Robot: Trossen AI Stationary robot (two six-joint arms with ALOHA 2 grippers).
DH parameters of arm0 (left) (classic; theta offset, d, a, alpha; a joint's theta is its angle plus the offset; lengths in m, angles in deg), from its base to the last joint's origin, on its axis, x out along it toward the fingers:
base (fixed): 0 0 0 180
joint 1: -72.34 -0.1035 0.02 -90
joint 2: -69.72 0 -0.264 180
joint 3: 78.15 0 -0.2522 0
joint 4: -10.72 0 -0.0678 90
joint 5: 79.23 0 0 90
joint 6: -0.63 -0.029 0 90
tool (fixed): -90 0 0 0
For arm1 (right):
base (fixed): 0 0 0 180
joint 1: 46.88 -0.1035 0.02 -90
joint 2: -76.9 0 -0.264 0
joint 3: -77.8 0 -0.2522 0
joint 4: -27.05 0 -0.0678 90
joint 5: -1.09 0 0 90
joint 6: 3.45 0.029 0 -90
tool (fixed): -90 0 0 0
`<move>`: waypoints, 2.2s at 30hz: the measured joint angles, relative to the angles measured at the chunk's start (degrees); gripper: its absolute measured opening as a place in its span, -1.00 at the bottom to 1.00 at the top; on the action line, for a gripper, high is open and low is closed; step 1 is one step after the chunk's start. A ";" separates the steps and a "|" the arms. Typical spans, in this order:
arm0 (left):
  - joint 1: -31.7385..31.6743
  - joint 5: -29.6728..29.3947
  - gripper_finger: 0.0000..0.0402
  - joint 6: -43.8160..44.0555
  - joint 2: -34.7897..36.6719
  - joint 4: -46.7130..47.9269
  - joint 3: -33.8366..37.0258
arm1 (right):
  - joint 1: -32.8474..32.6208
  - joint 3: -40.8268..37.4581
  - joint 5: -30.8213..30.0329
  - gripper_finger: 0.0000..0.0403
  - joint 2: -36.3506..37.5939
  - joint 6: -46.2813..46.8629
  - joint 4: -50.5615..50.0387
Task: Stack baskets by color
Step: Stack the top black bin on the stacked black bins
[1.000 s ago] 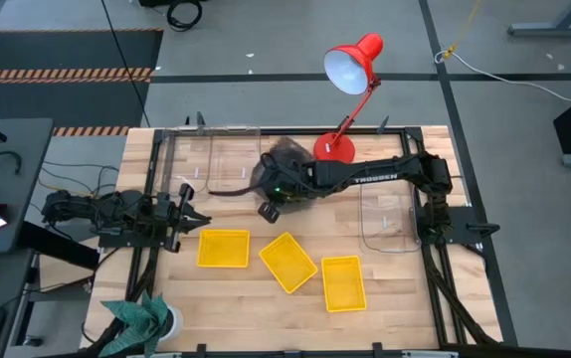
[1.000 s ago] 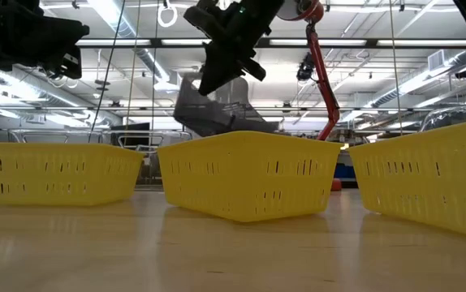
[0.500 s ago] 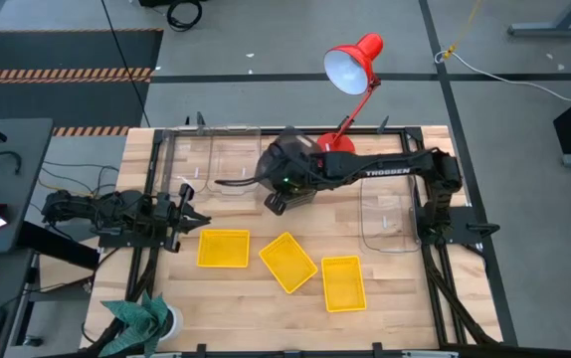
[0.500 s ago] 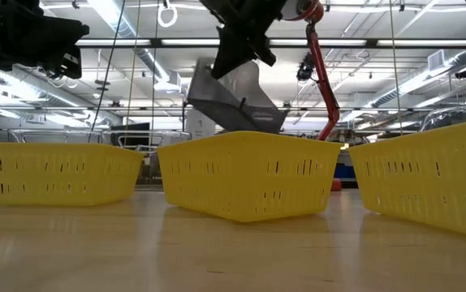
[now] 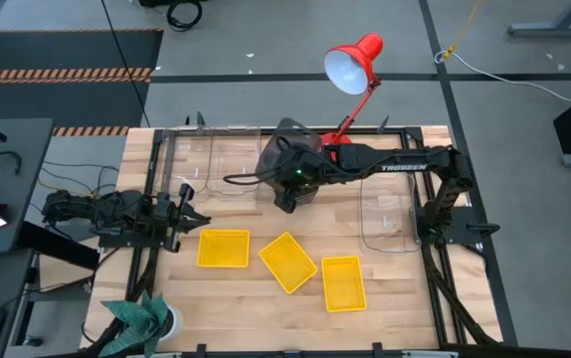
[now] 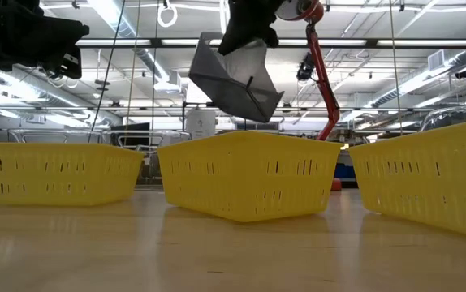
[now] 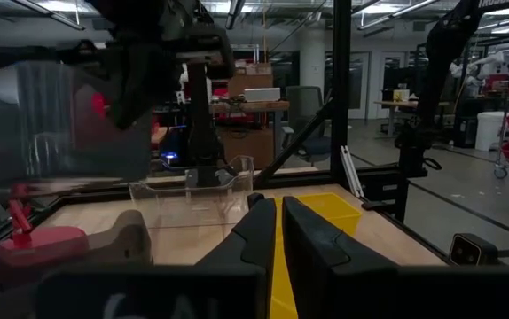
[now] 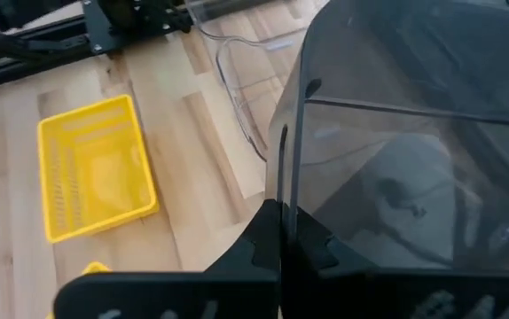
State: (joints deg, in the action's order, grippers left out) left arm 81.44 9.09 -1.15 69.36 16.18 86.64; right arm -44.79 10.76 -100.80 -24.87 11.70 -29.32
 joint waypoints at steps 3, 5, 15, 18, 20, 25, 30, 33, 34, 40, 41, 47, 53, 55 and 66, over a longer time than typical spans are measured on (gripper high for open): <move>0.01 0.01 -0.82 -0.02 0.00 0.00 0.00 | -0.02 0.02 1.48 -1.00 1.14 -3.37 -0.86; 0.02 0.00 -0.82 -0.02 0.00 0.00 0.00 | 0.00 0.02 2.89 -1.00 1.65 -7.98 -2.25; 0.01 0.01 -0.86 -0.02 0.00 0.02 0.00 | -0.35 -2.60 3.13 -1.00 0.46 -32.82 -9.99; 0.02 0.02 -0.85 -0.02 0.00 0.02 0.00 | -0.09 -4.99 2.01 -1.00 0.63 -33.56 -9.61; 0.02 0.02 -0.83 -0.02 0.02 0.02 0.00 | -0.05 -6.38 1.77 -1.00 0.64 -34.72 -10.24; 0.02 0.01 -0.83 -0.02 0.01 0.03 0.00 | -0.08 -9.63 1.47 -1.00 0.64 -36.82 -9.69; 0.02 0.01 -0.86 -0.02 0.00 0.02 0.00 | 0.45 -11.69 1.71 -1.00 0.64 -36.81 -8.26; 0.02 0.00 -0.87 -0.02 0.00 0.02 0.00 | 0.45 -12.38 3.20 -1.00 0.64 -36.82 -7.95; 0.01 0.01 -0.87 -0.02 0.00 0.02 0.00 | 0.42 -12.64 3.91 -1.00 0.64 -36.84 -7.84; 0.02 0.02 -0.84 -0.02 0.00 0.02 0.00 | 0.52 -13.81 7.53 -0.97 0.62 -36.76 -7.02; 0.02 0.02 -0.83 -0.02 0.00 0.00 0.00 | 0.58 -13.81 8.71 -0.97 0.62 -36.47 -6.80; 0.02 0.00 -0.86 -0.02 0.02 0.02 0.00 | 0.57 -13.81 10.53 -0.93 0.62 -32.34 -6.59; 0.01 0.02 -0.87 -0.03 0.01 0.02 0.00 | 1.04 -13.77 10.58 -0.74 0.62 -25.22 -6.25; 0.00 0.02 -0.85 -0.02 0.01 0.00 0.00 | 1.37 -13.75 10.66 -0.66 0.62 -23.55 -6.25; 0.02 0.00 -0.83 -0.02 0.00 0.02 0.00 | 1.05 -8.70 9.29 -0.35 0.60 -20.32 -8.01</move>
State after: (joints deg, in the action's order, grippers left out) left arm 81.47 9.09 -1.17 69.36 16.21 86.64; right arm -43.74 2.06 -91.51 -24.27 -8.61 -37.33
